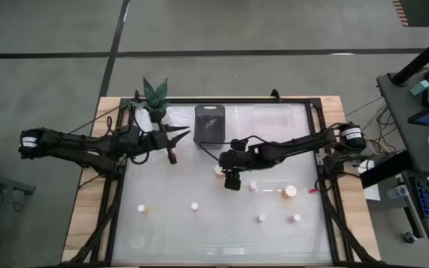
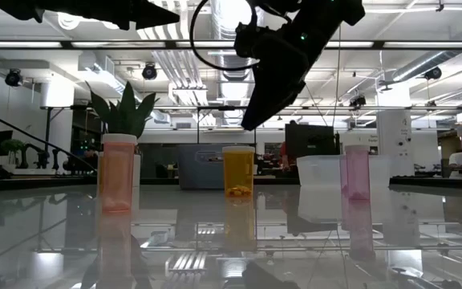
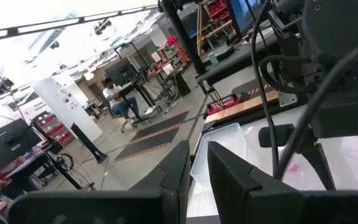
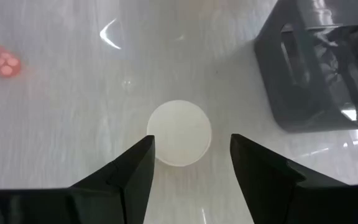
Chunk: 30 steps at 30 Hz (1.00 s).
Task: Pick and place medicine bottles into bin by pill shape (circle, oval)
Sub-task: Put the large orange pill bottle into the transparent bin
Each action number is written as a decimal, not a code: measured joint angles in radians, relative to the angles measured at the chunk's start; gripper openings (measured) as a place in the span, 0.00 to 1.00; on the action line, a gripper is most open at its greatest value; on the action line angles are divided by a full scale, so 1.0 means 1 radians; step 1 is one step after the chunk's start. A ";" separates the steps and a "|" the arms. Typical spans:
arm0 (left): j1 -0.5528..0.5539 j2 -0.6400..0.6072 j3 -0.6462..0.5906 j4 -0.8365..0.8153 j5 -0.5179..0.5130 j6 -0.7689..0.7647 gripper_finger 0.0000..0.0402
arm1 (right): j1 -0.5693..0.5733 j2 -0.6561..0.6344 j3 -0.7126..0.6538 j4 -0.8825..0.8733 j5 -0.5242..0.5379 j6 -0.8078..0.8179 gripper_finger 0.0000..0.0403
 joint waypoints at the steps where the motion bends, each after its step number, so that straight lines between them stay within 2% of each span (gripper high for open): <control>1: 0.000 0.000 0.000 0.000 0.000 0.000 0.10 | 0.001 0.007 0.006 0.002 0.000 0.000 0.52; 4: 0.000 0.000 -0.003 0.000 0.000 -0.001 0.10 | 0.001 0.025 0.029 -0.007 0.038 -0.012 0.58; 7: 0.000 0.000 -0.007 0.000 0.000 -0.002 0.10 | 0.001 0.035 0.051 -0.018 0.045 -0.090 0.61; 12: 0.000 0.001 -0.012 -0.002 0.000 -0.002 0.10 | 0.009 0.046 0.080 -0.018 0.044 -0.126 0.53; 17: 0.000 0.000 -0.012 -0.001 0.000 -0.003 0.10 | 0.001 0.049 0.093 -0.028 0.045 -0.005 0.49; 20: 0.000 0.000 -0.012 0.000 0.000 -0.003 0.10 | 0.000 0.051 0.096 -0.052 0.046 0.010 0.54; 27: 0.000 0.000 -0.012 0.000 0.000 -0.003 0.10 | 0.002 0.052 0.087 -0.053 0.046 0.010 0.74; 30: 0.000 0.000 -0.012 0.000 0.000 -0.003 0.10 | 0.001 0.052 0.080 -0.051 0.046 0.011 0.78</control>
